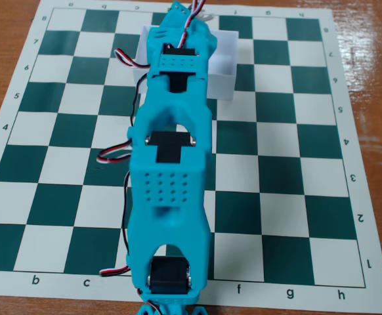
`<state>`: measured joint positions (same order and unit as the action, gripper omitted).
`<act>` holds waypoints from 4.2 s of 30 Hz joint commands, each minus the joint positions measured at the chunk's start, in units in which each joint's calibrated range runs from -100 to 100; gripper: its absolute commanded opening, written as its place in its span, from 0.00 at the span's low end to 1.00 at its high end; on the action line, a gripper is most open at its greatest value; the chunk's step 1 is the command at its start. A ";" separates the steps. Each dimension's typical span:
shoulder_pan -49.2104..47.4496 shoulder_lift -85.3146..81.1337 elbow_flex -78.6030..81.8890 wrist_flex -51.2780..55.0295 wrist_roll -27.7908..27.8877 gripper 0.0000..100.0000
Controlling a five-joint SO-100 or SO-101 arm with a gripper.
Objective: Grab the toy horse and put it in the box.
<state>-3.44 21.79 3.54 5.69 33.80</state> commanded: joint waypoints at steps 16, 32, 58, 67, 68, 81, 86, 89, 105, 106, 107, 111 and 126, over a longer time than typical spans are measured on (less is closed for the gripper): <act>-1.49 18.66 -24.43 3.94 0.36 0.13; -0.35 12.81 -21.42 8.59 0.31 0.16; 2.94 -92.32 85.90 22.71 -2.28 0.00; 4.72 -121.26 96.37 44.39 -1.74 0.00; 4.72 -121.26 96.37 45.64 -1.74 0.00; 5.44 -121.34 96.37 61.00 -1.69 0.00; 6.08 -121.34 96.37 67.65 -1.69 0.00; 6.01 -121.34 96.37 68.31 -1.49 0.00; 2.86 -121.34 96.46 68.31 -1.49 0.00; 2.79 -121.34 96.46 68.31 -1.49 0.00; 2.79 -121.34 96.46 68.31 -1.49 0.00; 2.79 -121.34 96.46 68.31 -1.49 0.00; 2.79 -121.34 96.46 68.31 -1.49 0.00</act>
<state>-0.30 -99.23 99.64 73.73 32.29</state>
